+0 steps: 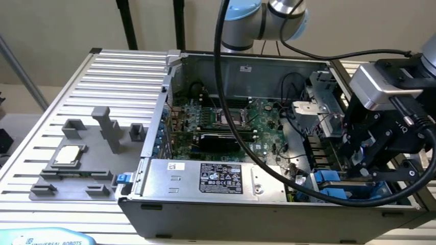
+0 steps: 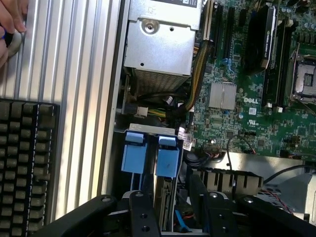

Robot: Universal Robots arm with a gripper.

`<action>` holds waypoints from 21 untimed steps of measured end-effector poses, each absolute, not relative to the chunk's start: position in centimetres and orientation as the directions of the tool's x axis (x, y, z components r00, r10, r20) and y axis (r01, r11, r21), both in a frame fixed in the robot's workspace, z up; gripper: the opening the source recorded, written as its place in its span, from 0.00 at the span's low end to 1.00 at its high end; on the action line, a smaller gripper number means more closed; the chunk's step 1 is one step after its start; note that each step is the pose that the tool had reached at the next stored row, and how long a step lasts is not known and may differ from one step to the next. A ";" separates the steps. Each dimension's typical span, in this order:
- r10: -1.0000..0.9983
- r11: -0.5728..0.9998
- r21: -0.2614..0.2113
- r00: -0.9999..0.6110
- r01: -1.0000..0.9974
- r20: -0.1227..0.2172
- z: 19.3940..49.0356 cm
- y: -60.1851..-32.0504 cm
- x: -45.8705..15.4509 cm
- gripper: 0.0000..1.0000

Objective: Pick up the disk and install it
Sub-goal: 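Insert the first disk wire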

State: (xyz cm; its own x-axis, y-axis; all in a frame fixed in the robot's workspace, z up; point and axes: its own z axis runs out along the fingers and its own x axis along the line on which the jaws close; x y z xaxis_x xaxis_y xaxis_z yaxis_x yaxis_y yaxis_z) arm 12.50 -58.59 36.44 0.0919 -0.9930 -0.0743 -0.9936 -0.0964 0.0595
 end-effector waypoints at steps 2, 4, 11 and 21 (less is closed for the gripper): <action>-0.993 -0.096 0.059 0.092 -0.994 -0.075 37.2 -58.6 12.6 0.43; -0.993 -0.096 0.059 0.092 -0.994 -0.075 38.1 -58.6 12.9 0.43; -0.993 -0.096 0.059 0.092 -0.994 -0.075 40.3 -58.5 15.5 0.40; -0.993 -0.098 0.060 0.093 -0.993 -0.075 39.6 -57.9 18.0 0.11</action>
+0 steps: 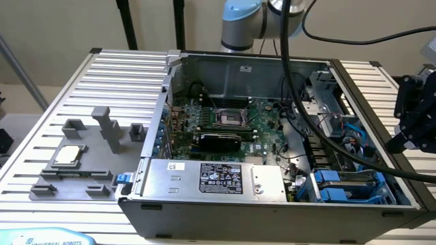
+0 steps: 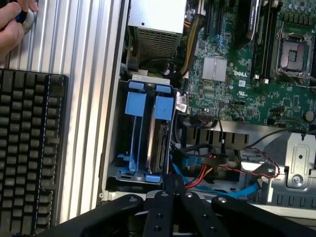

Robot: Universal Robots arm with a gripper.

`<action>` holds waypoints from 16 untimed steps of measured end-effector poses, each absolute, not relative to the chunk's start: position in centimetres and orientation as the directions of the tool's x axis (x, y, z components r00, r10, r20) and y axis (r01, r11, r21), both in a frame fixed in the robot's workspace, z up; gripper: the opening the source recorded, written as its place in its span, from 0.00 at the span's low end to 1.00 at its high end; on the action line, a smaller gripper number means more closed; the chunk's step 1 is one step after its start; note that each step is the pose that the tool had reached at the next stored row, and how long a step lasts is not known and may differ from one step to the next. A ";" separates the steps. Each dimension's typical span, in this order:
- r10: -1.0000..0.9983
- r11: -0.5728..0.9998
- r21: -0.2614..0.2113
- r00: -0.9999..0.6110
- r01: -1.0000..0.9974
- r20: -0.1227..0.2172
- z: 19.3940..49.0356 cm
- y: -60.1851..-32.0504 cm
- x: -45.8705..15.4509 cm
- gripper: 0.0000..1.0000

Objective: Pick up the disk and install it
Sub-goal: 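Insert the first disk wire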

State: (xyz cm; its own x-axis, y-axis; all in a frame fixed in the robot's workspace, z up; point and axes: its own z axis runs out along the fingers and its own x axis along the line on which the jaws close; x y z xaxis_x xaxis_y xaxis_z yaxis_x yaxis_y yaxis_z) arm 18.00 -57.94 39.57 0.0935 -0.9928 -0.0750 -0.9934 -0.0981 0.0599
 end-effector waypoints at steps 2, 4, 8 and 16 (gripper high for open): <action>-0.993 -0.099 0.060 0.094 -0.993 -0.075 39.2 -57.8 18.0 0.11; -0.993 -0.101 0.060 0.096 -0.993 -0.075 38.8 -57.8 18.0 0.11; -0.992 -0.104 0.060 0.100 -0.993 -0.075 38.1 -57.6 18.0 0.11; -0.991 -0.119 0.059 0.115 -0.991 -0.075 36.8 -57.1 16.8 0.11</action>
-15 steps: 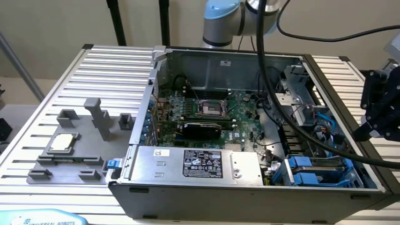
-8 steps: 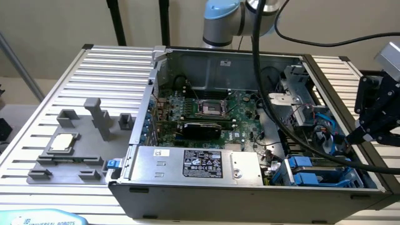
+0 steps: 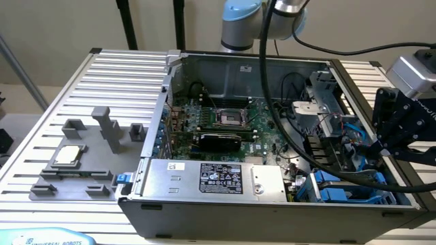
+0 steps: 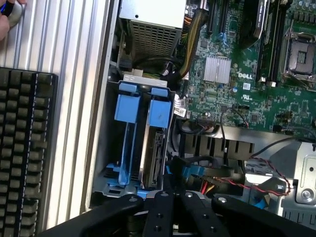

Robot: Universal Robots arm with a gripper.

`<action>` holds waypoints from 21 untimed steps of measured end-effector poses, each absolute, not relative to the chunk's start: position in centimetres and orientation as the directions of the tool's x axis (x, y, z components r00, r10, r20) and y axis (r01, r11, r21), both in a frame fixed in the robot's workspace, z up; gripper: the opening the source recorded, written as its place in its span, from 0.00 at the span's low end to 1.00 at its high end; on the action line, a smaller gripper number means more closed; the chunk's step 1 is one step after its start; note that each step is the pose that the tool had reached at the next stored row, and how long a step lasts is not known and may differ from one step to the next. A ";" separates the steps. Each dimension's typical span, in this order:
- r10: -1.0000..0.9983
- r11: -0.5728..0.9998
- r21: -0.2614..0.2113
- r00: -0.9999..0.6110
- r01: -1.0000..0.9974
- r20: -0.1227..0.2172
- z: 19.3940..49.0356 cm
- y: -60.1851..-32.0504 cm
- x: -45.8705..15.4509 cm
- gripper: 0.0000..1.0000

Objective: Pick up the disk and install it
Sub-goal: 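Insert the first disk wire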

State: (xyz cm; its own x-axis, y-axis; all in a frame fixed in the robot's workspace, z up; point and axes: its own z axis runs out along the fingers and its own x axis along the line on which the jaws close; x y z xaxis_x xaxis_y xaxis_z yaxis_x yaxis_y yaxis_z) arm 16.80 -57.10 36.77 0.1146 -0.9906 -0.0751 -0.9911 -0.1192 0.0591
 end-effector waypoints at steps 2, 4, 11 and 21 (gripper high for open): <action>-0.990 -0.122 0.059 0.118 -0.991 -0.075 36.6 -56.7 16.7 0.11; -0.990 -0.125 0.059 0.121 -0.990 -0.075 36.3 -56.3 16.7 0.11; -0.989 -0.136 0.060 0.132 -0.989 -0.070 35.8 -55.5 16.4 0.18; -0.988 -0.140 0.060 0.136 -0.988 -0.072 35.8 -56.7 15.2 0.31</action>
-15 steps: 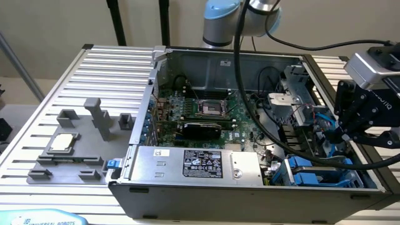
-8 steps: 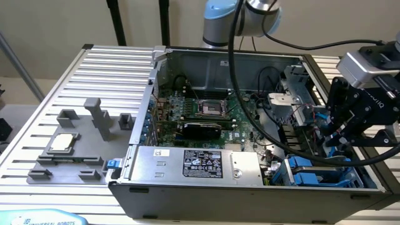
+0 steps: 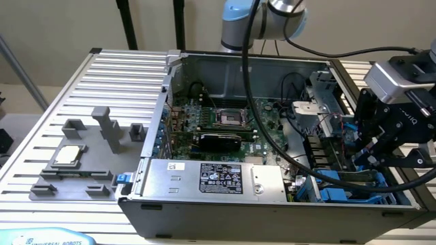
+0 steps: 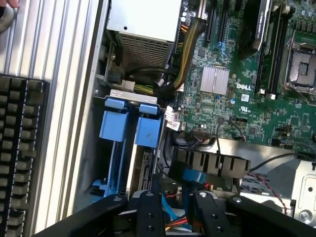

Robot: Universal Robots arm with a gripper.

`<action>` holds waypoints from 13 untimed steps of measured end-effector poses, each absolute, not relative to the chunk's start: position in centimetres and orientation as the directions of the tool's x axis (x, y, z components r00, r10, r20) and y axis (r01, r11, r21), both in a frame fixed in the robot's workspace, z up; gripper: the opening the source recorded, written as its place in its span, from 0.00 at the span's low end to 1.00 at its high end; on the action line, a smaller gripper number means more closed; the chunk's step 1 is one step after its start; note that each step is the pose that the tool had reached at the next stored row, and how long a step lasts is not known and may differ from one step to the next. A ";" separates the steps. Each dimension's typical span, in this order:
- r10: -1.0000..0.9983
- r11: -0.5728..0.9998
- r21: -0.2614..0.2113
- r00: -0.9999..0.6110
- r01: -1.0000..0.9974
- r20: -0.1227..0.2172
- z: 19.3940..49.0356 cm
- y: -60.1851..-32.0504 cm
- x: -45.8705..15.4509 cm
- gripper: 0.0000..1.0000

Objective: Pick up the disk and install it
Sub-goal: 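Insert the first disk wire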

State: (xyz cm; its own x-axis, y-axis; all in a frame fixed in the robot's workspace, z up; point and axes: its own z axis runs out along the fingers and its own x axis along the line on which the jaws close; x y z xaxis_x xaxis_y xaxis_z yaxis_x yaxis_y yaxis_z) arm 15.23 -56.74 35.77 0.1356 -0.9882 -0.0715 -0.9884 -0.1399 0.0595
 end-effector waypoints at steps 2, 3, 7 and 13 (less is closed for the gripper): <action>-0.988 -0.140 0.059 0.135 -0.988 -0.075 35.7 -57.4 15.3 0.31; -0.988 -0.140 0.059 0.135 -0.988 -0.077 35.7 -57.7 15.4 0.31; -0.987 -0.141 0.058 0.135 -0.988 -0.084 35.6 -58.6 16.1 0.31; -0.986 -0.141 0.057 0.136 -0.988 -0.093 35.5 -59.5 17.5 0.31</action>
State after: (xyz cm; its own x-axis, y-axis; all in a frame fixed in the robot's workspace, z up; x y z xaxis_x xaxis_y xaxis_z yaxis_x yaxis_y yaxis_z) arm 17.52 -59.49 35.51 0.1356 -0.9864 -0.0926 -0.9884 -0.1411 0.0565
